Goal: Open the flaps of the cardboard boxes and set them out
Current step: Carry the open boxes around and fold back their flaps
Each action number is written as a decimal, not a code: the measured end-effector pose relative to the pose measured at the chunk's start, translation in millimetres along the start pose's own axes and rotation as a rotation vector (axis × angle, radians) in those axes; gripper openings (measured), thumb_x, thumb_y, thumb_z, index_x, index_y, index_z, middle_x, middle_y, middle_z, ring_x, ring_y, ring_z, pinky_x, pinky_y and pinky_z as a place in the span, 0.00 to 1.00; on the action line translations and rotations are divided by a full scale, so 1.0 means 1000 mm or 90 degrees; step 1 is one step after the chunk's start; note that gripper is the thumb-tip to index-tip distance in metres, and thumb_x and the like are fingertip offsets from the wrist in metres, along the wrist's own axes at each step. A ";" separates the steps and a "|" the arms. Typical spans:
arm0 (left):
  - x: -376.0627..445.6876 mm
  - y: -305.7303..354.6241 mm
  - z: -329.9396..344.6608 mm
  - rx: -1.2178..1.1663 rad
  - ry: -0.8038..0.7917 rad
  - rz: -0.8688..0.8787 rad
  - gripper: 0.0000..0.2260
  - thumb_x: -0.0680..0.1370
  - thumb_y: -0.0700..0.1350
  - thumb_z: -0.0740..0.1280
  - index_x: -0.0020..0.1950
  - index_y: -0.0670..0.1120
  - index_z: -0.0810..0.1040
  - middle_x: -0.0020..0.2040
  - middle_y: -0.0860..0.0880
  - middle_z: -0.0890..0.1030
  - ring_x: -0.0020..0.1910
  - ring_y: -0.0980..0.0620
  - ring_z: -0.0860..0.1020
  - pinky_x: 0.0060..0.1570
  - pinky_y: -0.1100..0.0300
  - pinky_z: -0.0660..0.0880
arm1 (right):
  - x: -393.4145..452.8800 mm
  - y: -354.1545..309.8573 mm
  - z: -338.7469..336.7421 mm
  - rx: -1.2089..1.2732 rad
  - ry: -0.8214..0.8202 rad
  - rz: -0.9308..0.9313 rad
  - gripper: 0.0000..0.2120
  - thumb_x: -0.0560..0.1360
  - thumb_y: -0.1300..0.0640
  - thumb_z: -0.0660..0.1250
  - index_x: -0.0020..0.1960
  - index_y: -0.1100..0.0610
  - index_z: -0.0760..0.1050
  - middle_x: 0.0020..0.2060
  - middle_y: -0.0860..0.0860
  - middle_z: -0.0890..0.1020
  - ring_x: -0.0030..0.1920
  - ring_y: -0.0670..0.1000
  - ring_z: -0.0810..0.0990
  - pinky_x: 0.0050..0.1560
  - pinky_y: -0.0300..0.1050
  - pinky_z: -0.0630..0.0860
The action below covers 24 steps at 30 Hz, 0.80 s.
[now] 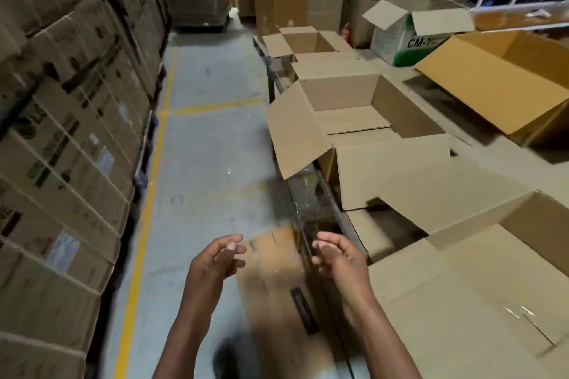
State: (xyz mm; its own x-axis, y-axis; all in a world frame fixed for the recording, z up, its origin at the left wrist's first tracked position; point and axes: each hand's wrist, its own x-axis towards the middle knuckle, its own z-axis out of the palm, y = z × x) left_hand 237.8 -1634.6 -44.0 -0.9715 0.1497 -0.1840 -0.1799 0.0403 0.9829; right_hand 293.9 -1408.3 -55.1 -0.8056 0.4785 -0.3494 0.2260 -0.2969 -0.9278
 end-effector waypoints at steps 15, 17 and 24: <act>0.351 0.098 -0.022 0.111 -0.313 0.057 0.09 0.84 0.44 0.63 0.57 0.49 0.83 0.49 0.47 0.85 0.44 0.51 0.81 0.52 0.54 0.76 | 0.197 -0.065 0.131 -0.036 0.400 -0.122 0.08 0.79 0.58 0.69 0.53 0.46 0.81 0.50 0.45 0.84 0.52 0.48 0.82 0.52 0.48 0.80; 0.388 0.111 -0.010 0.111 -0.357 0.073 0.09 0.83 0.44 0.63 0.58 0.48 0.83 0.49 0.47 0.85 0.44 0.52 0.81 0.51 0.56 0.75 | 0.218 -0.070 0.139 -0.034 0.441 -0.122 0.08 0.79 0.59 0.68 0.54 0.48 0.81 0.51 0.46 0.84 0.53 0.48 0.82 0.51 0.44 0.78; 0.505 0.134 0.044 0.113 -0.465 0.097 0.09 0.83 0.46 0.64 0.56 0.52 0.84 0.49 0.50 0.85 0.44 0.52 0.81 0.50 0.57 0.75 | 0.295 -0.099 0.152 -0.057 0.576 -0.173 0.10 0.79 0.60 0.68 0.55 0.47 0.81 0.53 0.44 0.83 0.53 0.42 0.80 0.58 0.45 0.77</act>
State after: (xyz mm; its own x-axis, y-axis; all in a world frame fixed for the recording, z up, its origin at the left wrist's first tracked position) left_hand -270.1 -1510.4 -6.0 -0.6240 0.7784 -0.0682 0.0361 0.1159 0.9926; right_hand -49.6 -1363.4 -46.2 -0.1155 0.9918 -0.0549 0.1646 -0.0354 -0.9857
